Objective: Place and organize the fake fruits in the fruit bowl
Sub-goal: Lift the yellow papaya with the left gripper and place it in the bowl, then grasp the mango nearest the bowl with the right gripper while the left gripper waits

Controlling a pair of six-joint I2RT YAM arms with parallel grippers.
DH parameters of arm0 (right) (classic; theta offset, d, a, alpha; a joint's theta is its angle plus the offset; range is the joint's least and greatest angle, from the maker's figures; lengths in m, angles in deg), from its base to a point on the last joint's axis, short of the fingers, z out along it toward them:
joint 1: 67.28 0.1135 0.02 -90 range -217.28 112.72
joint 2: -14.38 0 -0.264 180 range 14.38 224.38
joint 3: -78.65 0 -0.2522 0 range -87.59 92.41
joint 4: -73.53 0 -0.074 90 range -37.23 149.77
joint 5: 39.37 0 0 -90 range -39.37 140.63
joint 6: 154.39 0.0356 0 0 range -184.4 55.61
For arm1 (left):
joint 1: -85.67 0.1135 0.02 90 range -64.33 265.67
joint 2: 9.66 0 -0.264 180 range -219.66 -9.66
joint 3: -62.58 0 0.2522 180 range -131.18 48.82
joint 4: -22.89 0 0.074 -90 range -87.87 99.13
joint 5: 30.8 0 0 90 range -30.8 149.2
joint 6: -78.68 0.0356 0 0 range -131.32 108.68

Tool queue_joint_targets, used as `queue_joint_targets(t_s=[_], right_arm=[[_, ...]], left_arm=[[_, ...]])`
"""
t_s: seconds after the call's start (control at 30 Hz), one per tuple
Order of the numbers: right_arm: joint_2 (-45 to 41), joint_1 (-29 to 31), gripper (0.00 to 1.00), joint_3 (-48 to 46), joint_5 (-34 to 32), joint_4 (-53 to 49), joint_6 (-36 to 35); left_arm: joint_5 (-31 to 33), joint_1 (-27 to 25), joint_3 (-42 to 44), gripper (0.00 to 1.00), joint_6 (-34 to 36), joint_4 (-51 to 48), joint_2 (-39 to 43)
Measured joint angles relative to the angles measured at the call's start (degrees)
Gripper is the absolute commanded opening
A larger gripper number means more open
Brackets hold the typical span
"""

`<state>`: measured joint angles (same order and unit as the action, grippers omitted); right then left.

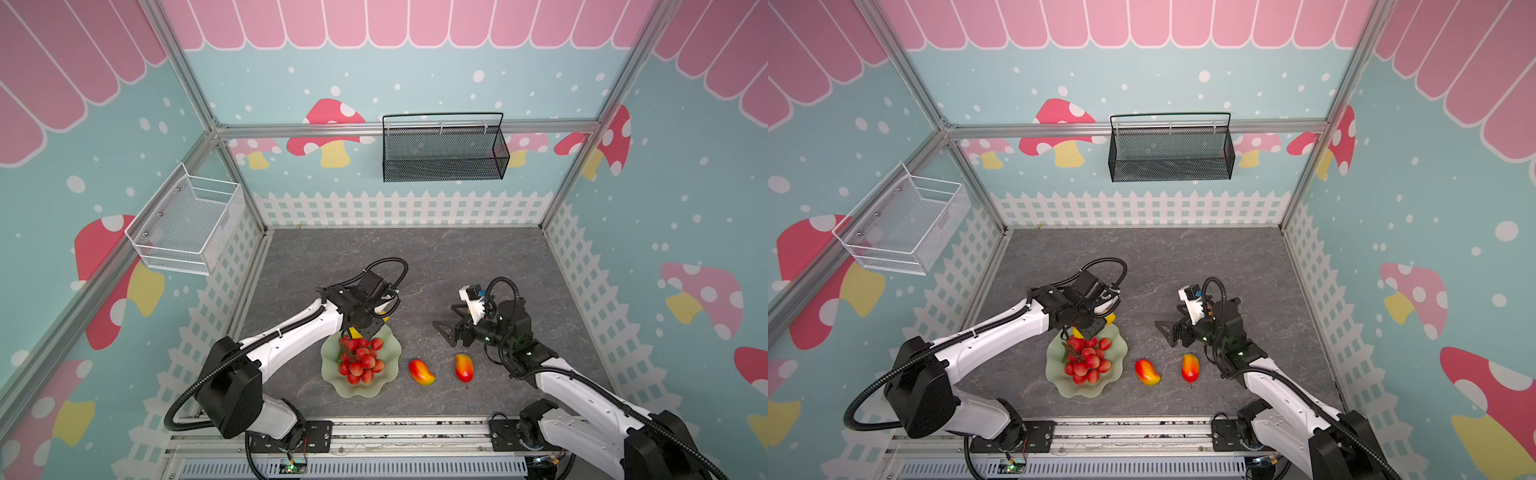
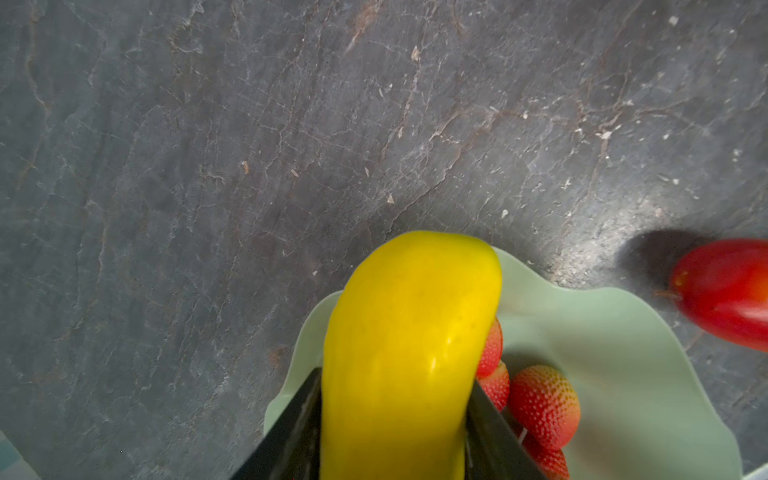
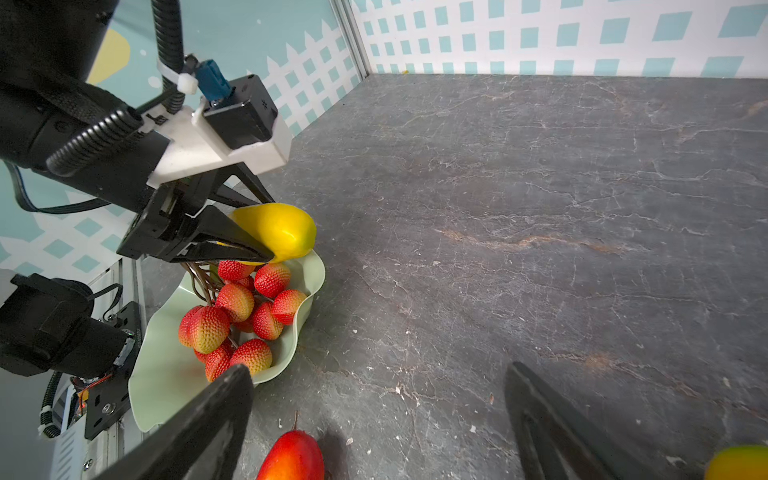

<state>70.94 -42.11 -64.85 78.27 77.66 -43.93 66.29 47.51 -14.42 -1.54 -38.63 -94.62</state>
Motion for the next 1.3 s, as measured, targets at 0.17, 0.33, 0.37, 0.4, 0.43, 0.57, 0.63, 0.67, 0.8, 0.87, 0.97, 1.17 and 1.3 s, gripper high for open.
queue_joint_targets(t_s=[0.17, 0.33, 0.37, 0.4, 0.43, 0.57, 0.63, 0.67, 0.8, 0.87, 0.97, 1.17, 1.3], right_arm=[[0.0, 0.0, 0.97, 0.0, -0.2, 0.0, 0.0], [0.0, 0.0, 0.97, 0.0, -0.2, 0.0, 0.0], [0.0, 0.0, 0.97, 0.0, -0.2, 0.0, 0.0], [0.0, 0.0, 0.97, 0.0, -0.3, 0.0, 0.0], [0.0, 0.0, 0.97, 0.0, -0.5, -0.1, 0.0], [0.0, -0.1, 0.97, 0.0, -1.2, -0.9, -0.1], [0.0, -0.1, 0.97, 0.0, -1.4, -1.4, -0.2], [0.0, -0.2, 0.97, 0.0, -1.5, -1.7, -0.2], [0.0, -0.8, 0.97, 0.0, -1.8, -2.3, -0.3], [0.0, -0.8, 0.97, 0.0, -1.8, -2.6, -0.3], [0.0, -1.0, 0.97, 0.0, -1.9, -3.0, -0.3], [1.0, -4.1, 0.97, 1.4, -3.7, -5.7, -0.2], [2.7, -7.6, 0.97, 4.5, -7.3, -11.9, -0.3]], left_arm=[[1.2, -1.3, 1.2, 0.51, 1.7, 0.2, -0.6], [2.3, -1.8, 2.7, 0.57, 3.1, 0.2, -0.6], [2.5, -1.8, 2.8, 0.59, 3.2, 0.2, -0.6], [2.7, -1.8, 2.8, 0.6, 3.4, 0.2, -0.6], [2.8, -1.8, 2.8, 0.62, 3.5, 0.2, -0.6], [3.3, -2.0, 2.8, 0.67, 3.8, 0.2, -0.6], [3.4, -2.0, 2.8, 0.68, 3.9, 0.2, -0.4], [3.4, -2.1, 2.8, 0.69, 3.9, 0.2, -0.3], [3.4, -2.1, 2.9, 0.69, 3.9, 0.2, 1.1], [3.4, -2.1, 2.9, 0.7, 3.9, 0.2, 2.1], [3.3, -2.1, 2.9, 0.7, 3.9, 0.1, 4.3], [0.1, -2.1, 3.0, 0.73, 3.1, 0.0, 10.5], [-5.3, -2.1, 2.9, 0.83, 0.4, 0.5, 14.8]])
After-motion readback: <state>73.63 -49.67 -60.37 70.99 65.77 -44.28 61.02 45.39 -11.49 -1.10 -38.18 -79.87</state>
